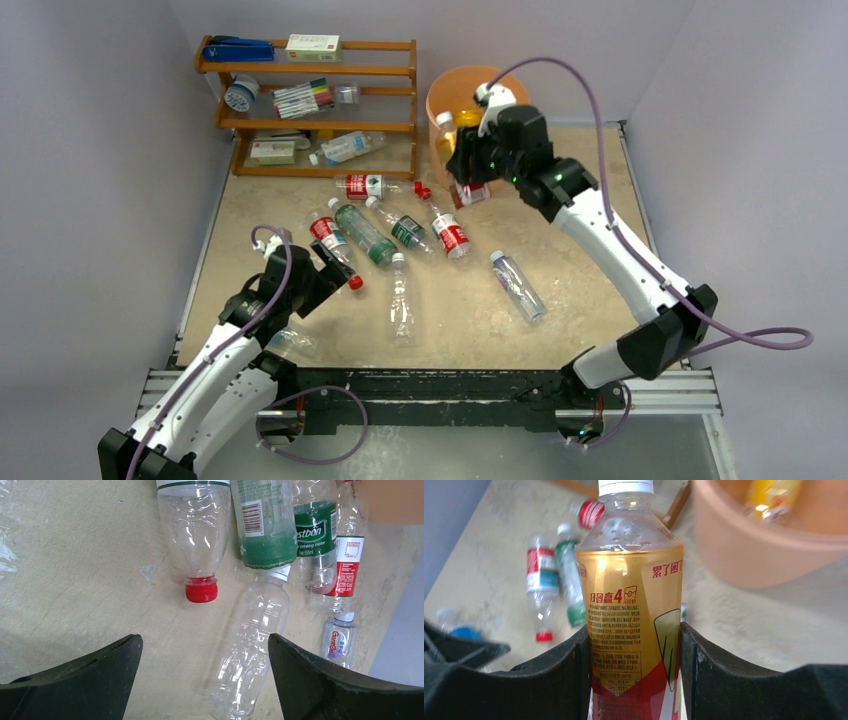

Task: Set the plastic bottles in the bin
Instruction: Place the plastic bottle in the trash bin.

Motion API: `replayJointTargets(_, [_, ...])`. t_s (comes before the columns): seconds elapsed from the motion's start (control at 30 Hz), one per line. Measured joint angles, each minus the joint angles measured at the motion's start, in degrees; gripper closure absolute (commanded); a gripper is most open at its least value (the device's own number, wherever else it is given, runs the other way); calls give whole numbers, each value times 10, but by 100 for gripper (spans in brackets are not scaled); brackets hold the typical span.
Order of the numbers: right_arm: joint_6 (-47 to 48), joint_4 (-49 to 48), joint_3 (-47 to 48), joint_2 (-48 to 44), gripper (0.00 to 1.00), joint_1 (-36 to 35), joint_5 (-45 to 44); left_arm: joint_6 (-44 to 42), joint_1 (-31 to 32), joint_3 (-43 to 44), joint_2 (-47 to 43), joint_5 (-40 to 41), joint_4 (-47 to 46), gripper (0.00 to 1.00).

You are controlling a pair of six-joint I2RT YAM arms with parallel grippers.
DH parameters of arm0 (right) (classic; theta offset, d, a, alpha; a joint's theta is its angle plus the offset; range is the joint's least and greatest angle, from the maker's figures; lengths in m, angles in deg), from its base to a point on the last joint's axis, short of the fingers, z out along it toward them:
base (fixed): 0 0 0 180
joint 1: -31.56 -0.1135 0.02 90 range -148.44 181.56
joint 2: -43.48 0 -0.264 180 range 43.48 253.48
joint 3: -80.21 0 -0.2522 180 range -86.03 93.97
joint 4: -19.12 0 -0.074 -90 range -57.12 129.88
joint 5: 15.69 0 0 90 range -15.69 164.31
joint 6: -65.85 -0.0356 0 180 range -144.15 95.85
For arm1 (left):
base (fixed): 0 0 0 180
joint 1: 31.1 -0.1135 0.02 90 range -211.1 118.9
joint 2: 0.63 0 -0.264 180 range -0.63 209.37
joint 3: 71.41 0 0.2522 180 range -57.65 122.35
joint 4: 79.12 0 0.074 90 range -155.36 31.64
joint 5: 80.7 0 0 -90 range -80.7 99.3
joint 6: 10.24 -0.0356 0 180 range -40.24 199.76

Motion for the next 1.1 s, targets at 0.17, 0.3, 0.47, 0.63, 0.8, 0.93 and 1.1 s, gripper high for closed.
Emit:
replayJointTargets(0.17, [12,17,138,60,59,64,0,0,0,0,-7,0,2,4])
replayJointTargets(0.3, [16,37,252,117,58,101,0,0,0,0,-18,0,4,4])
replayJointTargets(0.47, [17,50,365,192,58,125,1,0,0,-2,-31,0,6,4])
replayJointTargets(0.63, [16,56,416,251,58,141,15,1,0,-8,-39,0,12,4])
replayJointTargets(0.8, [14,54,425,306,58,157,34,1,0,-8,-42,0,16,4])
replayJointTargets(0.93, [10,54,457,359,57,168,53,1,0,-8,-42,0,16,4])
replayJointTargets(1.1, [6,53,493,405,39,173,76,1,0,-9,-47,0,20,4])
